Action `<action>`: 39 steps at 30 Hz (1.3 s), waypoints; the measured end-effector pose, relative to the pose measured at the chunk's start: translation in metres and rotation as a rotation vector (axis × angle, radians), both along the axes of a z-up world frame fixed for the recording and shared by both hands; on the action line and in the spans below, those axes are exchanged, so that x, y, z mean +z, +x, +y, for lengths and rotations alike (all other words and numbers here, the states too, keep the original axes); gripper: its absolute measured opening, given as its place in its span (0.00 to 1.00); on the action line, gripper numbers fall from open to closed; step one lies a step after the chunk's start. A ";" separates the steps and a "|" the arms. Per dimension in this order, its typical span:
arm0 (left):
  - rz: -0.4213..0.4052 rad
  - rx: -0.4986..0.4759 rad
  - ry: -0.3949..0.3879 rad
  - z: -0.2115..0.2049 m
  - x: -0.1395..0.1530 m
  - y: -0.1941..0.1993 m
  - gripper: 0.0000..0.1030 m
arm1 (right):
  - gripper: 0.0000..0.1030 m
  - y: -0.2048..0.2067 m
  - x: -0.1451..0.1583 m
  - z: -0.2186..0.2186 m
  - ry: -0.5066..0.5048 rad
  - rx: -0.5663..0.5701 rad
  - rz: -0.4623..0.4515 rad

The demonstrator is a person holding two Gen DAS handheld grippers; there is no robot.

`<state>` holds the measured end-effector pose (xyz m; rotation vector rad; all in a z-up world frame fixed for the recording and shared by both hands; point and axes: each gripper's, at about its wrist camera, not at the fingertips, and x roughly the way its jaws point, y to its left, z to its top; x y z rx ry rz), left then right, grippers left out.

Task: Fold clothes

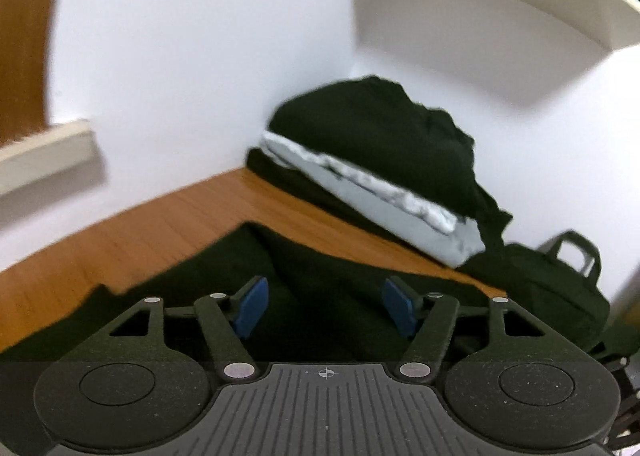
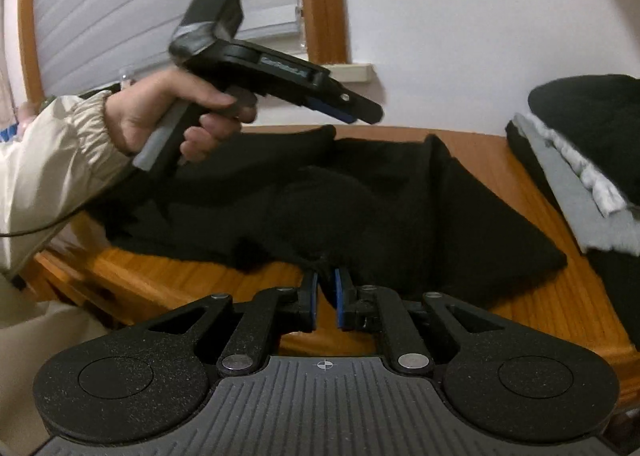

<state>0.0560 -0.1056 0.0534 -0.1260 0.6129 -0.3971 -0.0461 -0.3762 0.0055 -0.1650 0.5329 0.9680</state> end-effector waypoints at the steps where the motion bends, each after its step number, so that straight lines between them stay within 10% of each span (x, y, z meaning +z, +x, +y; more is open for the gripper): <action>1: 0.010 -0.010 0.009 -0.005 -0.003 0.001 0.71 | 0.10 -0.002 -0.001 -0.002 0.007 -0.001 0.001; 14: -0.001 -0.122 0.021 -0.042 -0.004 -0.019 0.71 | 0.39 -0.015 -0.004 -0.006 0.019 -0.011 -0.061; 25: -0.087 -0.253 0.155 -0.075 -0.004 -0.069 0.64 | 0.41 -0.011 -0.002 -0.011 -0.010 -0.113 -0.125; 28: -0.098 -0.277 0.192 -0.082 -0.010 -0.078 0.65 | 0.40 -0.001 -0.006 -0.013 -0.004 -0.164 -0.128; 33: -0.118 -0.279 0.271 -0.095 -0.017 -0.079 0.71 | 0.10 0.009 -0.007 -0.006 -0.016 -0.174 -0.151; 39: -0.170 -0.308 0.335 -0.103 -0.015 -0.078 0.72 | 0.06 0.003 0.022 0.007 0.018 -0.115 -0.256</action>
